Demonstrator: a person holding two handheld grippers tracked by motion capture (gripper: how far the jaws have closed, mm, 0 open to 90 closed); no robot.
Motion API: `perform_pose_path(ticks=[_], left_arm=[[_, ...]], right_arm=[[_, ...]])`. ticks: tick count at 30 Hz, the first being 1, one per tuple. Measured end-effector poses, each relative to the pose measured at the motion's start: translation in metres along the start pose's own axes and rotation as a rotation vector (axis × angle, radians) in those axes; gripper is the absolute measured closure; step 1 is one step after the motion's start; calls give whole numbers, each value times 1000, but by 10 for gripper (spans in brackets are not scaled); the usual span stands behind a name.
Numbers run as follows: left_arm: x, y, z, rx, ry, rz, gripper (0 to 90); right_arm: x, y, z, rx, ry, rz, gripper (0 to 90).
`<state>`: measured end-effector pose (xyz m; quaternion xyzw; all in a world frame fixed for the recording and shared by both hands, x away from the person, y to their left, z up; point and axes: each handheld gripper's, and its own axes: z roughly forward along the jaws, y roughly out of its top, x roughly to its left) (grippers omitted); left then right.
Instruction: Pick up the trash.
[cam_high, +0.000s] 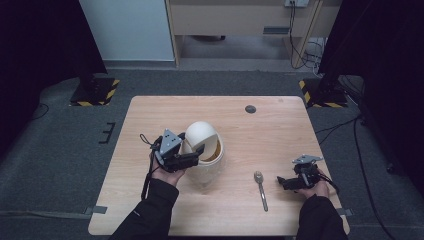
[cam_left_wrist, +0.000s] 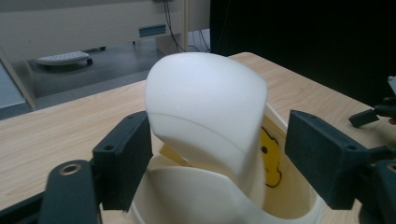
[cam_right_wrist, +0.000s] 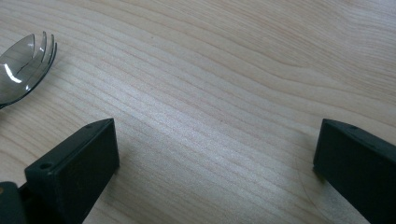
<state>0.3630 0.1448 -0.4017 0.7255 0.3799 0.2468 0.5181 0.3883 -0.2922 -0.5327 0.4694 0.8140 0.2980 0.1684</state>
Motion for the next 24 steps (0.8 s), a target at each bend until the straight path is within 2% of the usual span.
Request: perform_pose_path(ticks=[4,11,13,19,24], left_arm=[[-2,2,-5,-8,-16,13,243],[0,1,-15,-19,-38,15,244],[3,0,-22,-32,-39,14,243],[22,-9,-57,-38,3,0,227],[41,-34,-80,10,63,-25,211]], right_arm=[[1,1,-1,11,0,5,20],[3,6,-5,36,-7,16,144],[3,9,-9,23,3,25,183],[9,16,-22,-53,26,29,236],[22,24,-33,-101,71,38,280]])
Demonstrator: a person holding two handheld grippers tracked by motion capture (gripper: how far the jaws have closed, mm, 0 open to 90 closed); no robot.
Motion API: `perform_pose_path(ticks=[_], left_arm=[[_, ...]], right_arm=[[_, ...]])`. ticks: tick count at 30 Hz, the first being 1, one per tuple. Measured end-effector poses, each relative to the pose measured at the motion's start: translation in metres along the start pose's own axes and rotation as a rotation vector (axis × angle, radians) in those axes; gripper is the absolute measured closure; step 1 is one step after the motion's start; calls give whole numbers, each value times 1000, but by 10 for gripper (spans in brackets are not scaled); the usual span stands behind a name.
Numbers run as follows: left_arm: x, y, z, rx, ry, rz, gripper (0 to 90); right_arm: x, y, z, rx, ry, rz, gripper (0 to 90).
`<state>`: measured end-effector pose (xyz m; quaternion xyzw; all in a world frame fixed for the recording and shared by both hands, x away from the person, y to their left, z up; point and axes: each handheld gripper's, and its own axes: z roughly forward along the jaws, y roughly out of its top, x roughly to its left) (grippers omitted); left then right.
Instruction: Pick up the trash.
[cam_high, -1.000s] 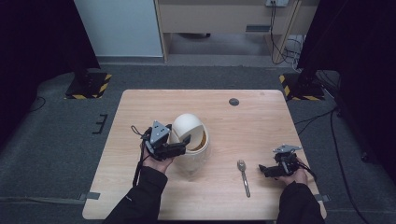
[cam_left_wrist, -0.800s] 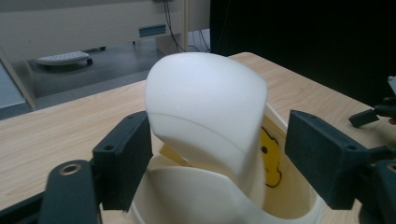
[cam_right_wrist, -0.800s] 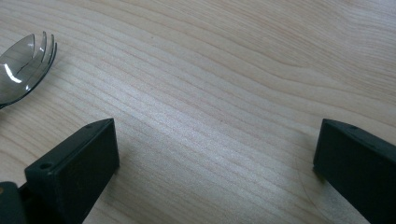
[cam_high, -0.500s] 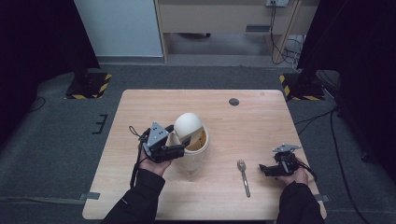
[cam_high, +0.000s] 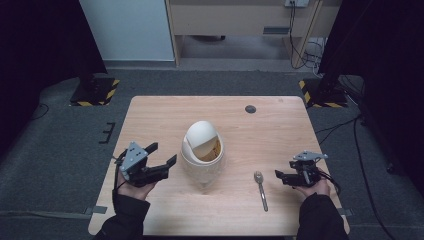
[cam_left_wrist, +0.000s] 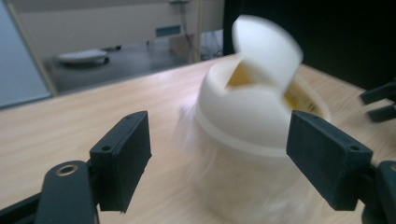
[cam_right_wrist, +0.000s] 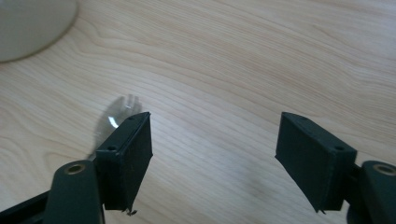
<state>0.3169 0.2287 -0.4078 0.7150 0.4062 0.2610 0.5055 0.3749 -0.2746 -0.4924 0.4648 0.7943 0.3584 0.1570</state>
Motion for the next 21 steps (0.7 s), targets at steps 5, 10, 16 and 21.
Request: perform_pose_path(ticks=[5,10,16,21], left_arm=[[19,-32,-3,78,58,-50,198],[39,-52,4,163,126,-70,198],[58,-67,12,256,167,-115,188],[58,-67,15,262,170,-116,182]], right_arm=[[21,5,1,24,26,-39,313],[41,9,10,62,53,-73,332],[48,5,20,114,110,-47,365],[53,1,28,172,111,-62,378]])
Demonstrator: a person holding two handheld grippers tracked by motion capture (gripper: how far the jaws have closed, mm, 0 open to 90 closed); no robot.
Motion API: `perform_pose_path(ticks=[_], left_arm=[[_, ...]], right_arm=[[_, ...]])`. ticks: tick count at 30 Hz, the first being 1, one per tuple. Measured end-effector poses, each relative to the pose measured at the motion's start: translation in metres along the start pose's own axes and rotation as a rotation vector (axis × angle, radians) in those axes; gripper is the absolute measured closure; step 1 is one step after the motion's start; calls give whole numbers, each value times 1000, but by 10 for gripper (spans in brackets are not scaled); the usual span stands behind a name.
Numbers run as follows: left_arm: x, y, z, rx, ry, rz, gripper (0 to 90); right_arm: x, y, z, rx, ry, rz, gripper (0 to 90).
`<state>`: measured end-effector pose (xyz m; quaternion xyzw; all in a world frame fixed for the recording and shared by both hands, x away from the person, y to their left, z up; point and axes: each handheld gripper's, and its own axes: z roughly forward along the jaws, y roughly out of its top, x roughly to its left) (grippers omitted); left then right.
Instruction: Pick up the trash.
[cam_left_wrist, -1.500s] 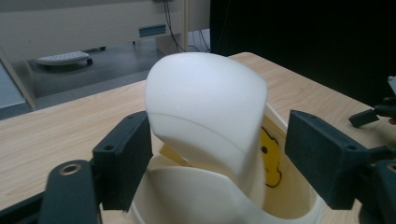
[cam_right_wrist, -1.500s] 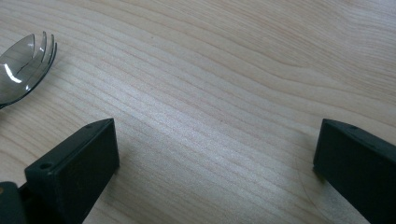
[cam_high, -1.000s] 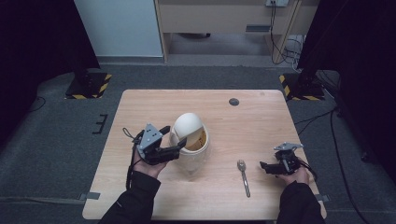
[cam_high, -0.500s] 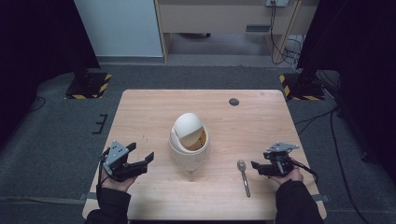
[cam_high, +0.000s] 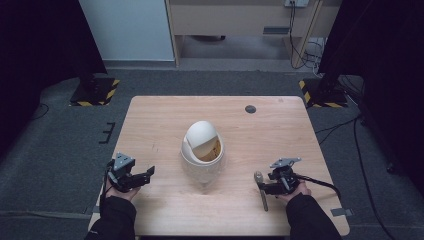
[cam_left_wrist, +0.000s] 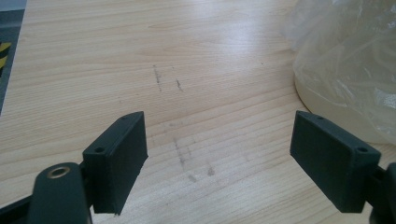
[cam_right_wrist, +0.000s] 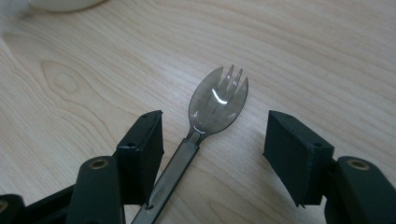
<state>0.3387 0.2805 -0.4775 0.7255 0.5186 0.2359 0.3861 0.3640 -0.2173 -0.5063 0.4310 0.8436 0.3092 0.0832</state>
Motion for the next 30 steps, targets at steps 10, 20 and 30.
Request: perform_pose_path(ticks=[10,20,30], left_arm=[[-1,0,2,10,-9,7,182],[-1,0,2,13,-13,0,182],[-1,1,1,-12,-42,-21,183]], right_arm=[[4,-2,8,39,-44,-30,458],[7,4,9,67,-69,-91,795],[-2,12,-6,-45,-70,-53,797]])
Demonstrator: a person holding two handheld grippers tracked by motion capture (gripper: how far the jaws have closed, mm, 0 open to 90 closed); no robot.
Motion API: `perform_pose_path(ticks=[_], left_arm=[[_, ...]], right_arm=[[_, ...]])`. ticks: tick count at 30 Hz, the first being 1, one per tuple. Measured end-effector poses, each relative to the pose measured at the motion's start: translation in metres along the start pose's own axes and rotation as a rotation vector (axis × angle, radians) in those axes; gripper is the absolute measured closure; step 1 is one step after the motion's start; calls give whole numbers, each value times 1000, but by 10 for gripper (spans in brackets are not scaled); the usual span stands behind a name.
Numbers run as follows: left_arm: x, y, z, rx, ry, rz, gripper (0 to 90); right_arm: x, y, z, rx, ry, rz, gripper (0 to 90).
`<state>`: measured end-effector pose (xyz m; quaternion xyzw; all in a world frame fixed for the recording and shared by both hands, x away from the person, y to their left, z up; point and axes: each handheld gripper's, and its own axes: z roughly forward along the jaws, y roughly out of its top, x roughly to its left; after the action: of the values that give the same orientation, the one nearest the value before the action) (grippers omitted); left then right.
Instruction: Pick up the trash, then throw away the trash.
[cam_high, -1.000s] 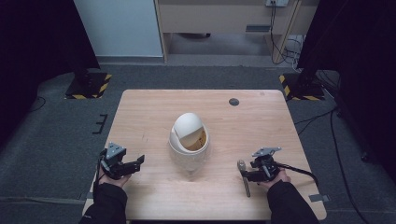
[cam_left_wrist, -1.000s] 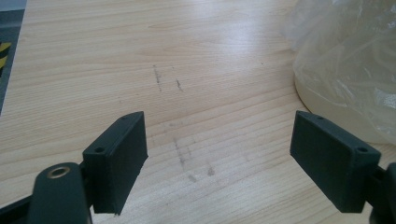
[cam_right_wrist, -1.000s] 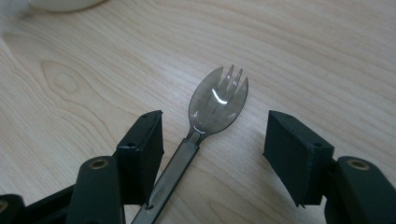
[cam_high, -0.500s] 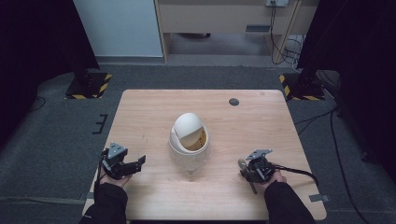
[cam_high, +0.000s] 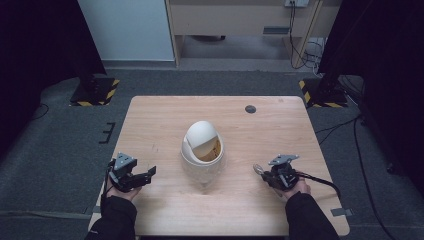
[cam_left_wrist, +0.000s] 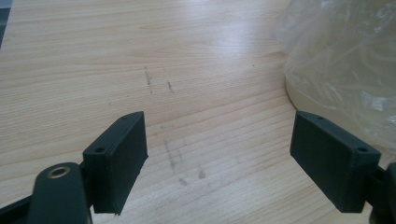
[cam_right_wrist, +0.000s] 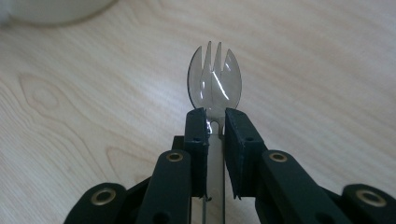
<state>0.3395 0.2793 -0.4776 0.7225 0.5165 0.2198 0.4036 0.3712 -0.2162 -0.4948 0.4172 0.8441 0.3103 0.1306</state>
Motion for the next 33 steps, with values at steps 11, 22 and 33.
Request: perform_pose_path(ticks=[11,22,33], left_arm=[[-12,6,-5,-48,-46,12,185],[-26,17,-16,-142,-91,18,182],[-36,41,-37,-290,-127,7,181]], right_arm=[[-18,10,-38,-303,59,97,796],[-31,21,-77,-551,54,112,796],[-29,35,-96,-650,80,71,796]])
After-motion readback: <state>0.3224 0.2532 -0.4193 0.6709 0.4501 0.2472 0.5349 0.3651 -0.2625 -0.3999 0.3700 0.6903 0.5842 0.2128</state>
